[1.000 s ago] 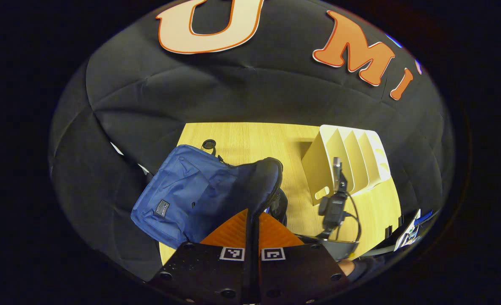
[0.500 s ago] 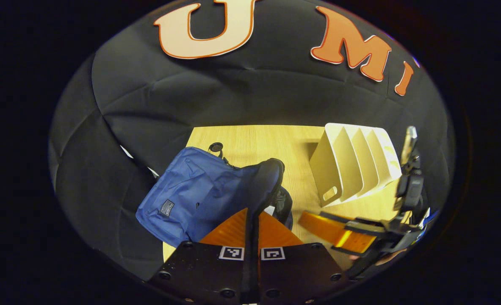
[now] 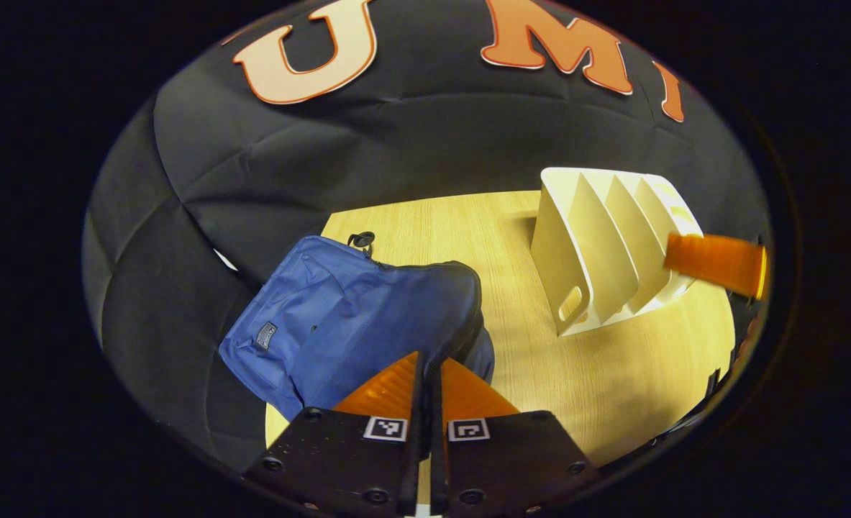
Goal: Open the schoolbag, grab two books from the bookshelf and put them into the schoolbag.
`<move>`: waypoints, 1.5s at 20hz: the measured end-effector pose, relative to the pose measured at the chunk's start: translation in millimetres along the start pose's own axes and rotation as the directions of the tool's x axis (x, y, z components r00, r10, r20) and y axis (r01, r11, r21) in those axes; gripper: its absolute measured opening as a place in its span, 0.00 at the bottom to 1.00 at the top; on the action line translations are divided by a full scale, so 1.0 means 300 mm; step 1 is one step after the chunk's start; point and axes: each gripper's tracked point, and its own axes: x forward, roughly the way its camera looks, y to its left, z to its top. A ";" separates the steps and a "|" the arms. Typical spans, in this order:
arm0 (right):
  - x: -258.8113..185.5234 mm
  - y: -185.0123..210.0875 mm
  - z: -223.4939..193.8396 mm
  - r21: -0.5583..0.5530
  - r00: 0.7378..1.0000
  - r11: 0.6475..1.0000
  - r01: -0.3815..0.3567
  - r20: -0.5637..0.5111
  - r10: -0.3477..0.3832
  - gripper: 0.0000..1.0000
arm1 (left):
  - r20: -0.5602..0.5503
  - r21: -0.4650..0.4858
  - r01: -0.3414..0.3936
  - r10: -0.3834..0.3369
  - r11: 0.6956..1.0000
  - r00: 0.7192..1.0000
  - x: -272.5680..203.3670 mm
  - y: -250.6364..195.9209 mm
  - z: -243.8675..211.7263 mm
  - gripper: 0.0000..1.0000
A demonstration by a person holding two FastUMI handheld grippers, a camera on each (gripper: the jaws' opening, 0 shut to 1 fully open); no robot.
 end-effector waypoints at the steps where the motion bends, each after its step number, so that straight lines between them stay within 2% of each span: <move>1: -0.021 -0.028 0.025 -0.022 1.000 1.000 0.010 0.015 -0.009 0.91 | 0.011 -0.006 -0.003 0.003 1.000 1.000 -0.007 -0.024 -0.006 0.10; 3: -0.067 -0.072 0.072 -0.063 0.999 0.998 0.015 0.053 -0.011 0.91 | 0.040 -0.033 0.020 -0.019 0.999 0.999 -0.038 -0.085 -0.003 0.17; 4: -0.088 -0.101 0.095 -0.085 0.997 0.996 0.028 0.075 -0.021 0.92 | 0.077 -0.046 0.040 -0.036 0.998 0.996 -0.055 -0.126 0.026 0.29; 7: -0.125 -0.160 0.181 -0.131 0.990 0.989 0.070 0.132 -0.052 0.91 | 0.190 -0.012 0.051 -0.048 0.999 0.981 -0.106 -0.232 0.114 0.39; 9: -0.167 -0.209 0.226 -0.135 0.984 0.987 0.090 0.166 -0.067 0.92 | 0.271 0.021 0.058 -0.062 0.998 0.961 -0.161 -0.317 0.187 0.47; 11: -0.204 -0.267 0.273 -0.142 0.973 0.982 0.124 0.211 -0.092 0.93 | 0.350 0.057 0.058 -0.075 0.997 0.934 -0.208 -0.394 0.264 0.62; 12: -0.224 -0.296 0.293 -0.150 0.967 0.978 0.145 0.233 -0.107 0.93 | 0.387 0.079 0.062 -0.088 0.995 0.918 -0.234 -0.435 0.306 0.60; 13: -0.243 -0.316 0.319 -0.158 0.960 0.974 0.162 0.253 -0.119 0.93 | 0.425 0.092 0.056 -0.090 0.994 0.901 -0.261 -0.465 0.349 0.80; 14: -0.265 -0.334 0.338 -0.165 0.953 0.970 0.178 0.273 -0.128 0.93 | 0.459 0.105 0.063 -0.105 0.992 0.882 -0.298 -0.501 0.391 0.73; 15: -0.286 -0.348 0.360 -0.174 0.946 0.965 0.194 0.292 -0.137 0.93 | 0.495 0.110 0.066 -0.112 0.992 0.862 -0.322 -0.516 0.418 0.73; 17: -0.331 -0.369 0.406 -0.193 0.924 0.953 0.234 0.349 -0.156 0.93 | 0.565 0.101 0.090 -0.131 0.991 0.815 -0.381 -0.554 0.481 0.78; 18: -0.354 -0.368 0.424 -0.205 0.911 0.945 0.253 0.379 -0.162 0.93 | 0.619 0.094 0.097 -0.134 0.991 0.774 -0.411 -0.563 0.516 0.89; 19: -0.376 -0.366 0.451 -0.211 0.896 0.939 0.270 0.413 -0.164 0.93 | 0.670 0.083 0.099 -0.130 0.992 0.731 -0.460 -0.569 0.549 0.94; 20: -0.401 -0.361 0.478 -0.214 0.879 0.934 0.285 0.446 -0.166 0.93 | 0.701 0.075 0.097 -0.122 0.992 0.703 -0.504 -0.571 0.582 0.99; 21: -0.425 -0.356 0.501 -0.218 0.861 0.929 0.300 0.482 -0.165 0.93 | 0.725 0.071 0.099 -0.119 0.993 0.679 -0.529 -0.571 0.608 1.00; 22: -0.446 -0.358 0.524 -0.221 0.841 0.921 0.320 0.514 -0.169 0.93 | 0.745 0.062 0.107 -0.117 0.992 0.656 -0.544 -0.573 0.615 0.95; 23: -0.468 -0.362 0.544 -0.226 0.820 0.913 0.340 0.547 -0.170 0.93 | 0.765 0.053 0.119 -0.117 0.992 0.634 -0.571 -0.575 0.620 0.95; 24: -0.486 -0.361 0.557 -0.229 0.802 0.906 0.357 0.573 -0.172 0.93 | 0.782 0.038 0.125 -0.107 0.991 0.614 -0.597 -0.577 0.635 1.00; 25: -0.498 -0.354 0.569 -0.232 0.787 0.901 0.365 0.594 -0.166 0.93 | 0.796 0.017 0.130 -0.093 0.991 0.599 -0.617 -0.579 0.647 0.95; 28: -0.515 -0.349 0.575 -0.244 0.758 0.886 0.394 0.632 -0.163 0.93 | 0.818 -0.036 0.173 -0.070 0.984 0.571 -0.643 -0.577 0.643 0.95; 29: -0.516 -0.347 0.576 -0.246 0.751 0.883 0.401 0.640 -0.163 0.93 | 0.820 -0.042 0.186 -0.073 0.982 0.568 -0.654 -0.581 0.638 0.99; 30: -0.522 -0.343 0.574 -0.245 0.746 0.882 0.401 0.647 -0.160 0.93 | 0.825 -0.043 0.196 -0.076 0.980 0.560 -0.665 -0.588 0.639 0.99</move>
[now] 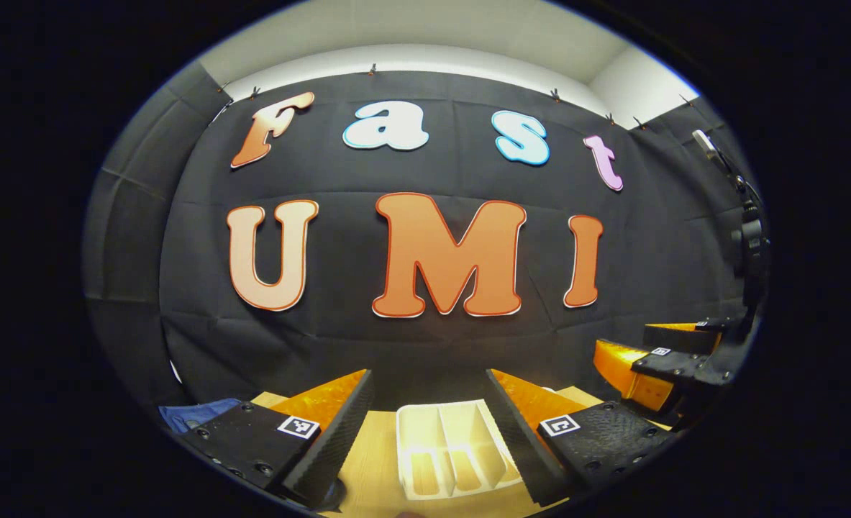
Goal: Open the schoolbag, grab two books from the bookshelf and put them into the schoolbag.
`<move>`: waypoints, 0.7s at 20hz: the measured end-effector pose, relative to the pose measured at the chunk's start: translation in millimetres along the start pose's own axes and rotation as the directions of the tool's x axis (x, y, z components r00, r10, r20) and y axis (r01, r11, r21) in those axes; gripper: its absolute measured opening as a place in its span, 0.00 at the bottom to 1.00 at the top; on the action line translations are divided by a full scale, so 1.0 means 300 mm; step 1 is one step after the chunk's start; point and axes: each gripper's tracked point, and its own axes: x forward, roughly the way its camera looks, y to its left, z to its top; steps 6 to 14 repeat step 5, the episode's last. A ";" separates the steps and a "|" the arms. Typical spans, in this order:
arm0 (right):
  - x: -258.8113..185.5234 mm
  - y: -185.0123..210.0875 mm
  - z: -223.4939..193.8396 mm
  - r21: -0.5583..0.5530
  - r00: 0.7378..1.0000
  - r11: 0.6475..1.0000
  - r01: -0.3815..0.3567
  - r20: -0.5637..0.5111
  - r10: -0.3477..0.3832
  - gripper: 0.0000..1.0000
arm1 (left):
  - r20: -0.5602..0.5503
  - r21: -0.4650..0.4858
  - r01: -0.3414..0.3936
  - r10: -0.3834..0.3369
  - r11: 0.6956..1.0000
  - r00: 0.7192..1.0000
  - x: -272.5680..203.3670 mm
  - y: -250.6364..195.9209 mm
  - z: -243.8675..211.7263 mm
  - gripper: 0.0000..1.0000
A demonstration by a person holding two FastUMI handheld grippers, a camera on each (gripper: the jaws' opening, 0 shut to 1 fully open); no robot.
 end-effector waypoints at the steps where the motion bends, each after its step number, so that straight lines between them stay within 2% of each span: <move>1: -0.001 0.003 0.006 0.005 1.000 1.000 0.004 0.010 -0.004 0.93 | 0.010 0.004 -0.008 0.008 1.000 1.000 -0.008 0.001 0.015 0.95; 2: -0.004 0.001 0.008 0.011 1.000 1.000 0.005 0.018 -0.005 0.93 | 0.028 0.005 -0.020 0.020 1.000 0.999 -0.013 0.011 0.030 0.99; 3: -0.007 0.004 0.013 0.015 1.000 1.000 0.005 0.030 -0.006 0.93 | 0.046 0.005 -0.037 0.036 0.999 0.998 -0.021 0.020 0.046 0.95; 5: -0.019 0.007 0.013 0.005 0.999 1.000 0.006 0.047 -0.006 0.93 | 0.056 0.008 -0.057 0.056 0.998 0.997 -0.030 0.030 0.054 0.99; 14: -0.019 0.007 0.013 0.005 0.999 1.000 0.006 0.047 -0.006 0.93 | 0.056 0.008 -0.057 0.056 0.998 0.997 -0.030 0.030 0.054 0.99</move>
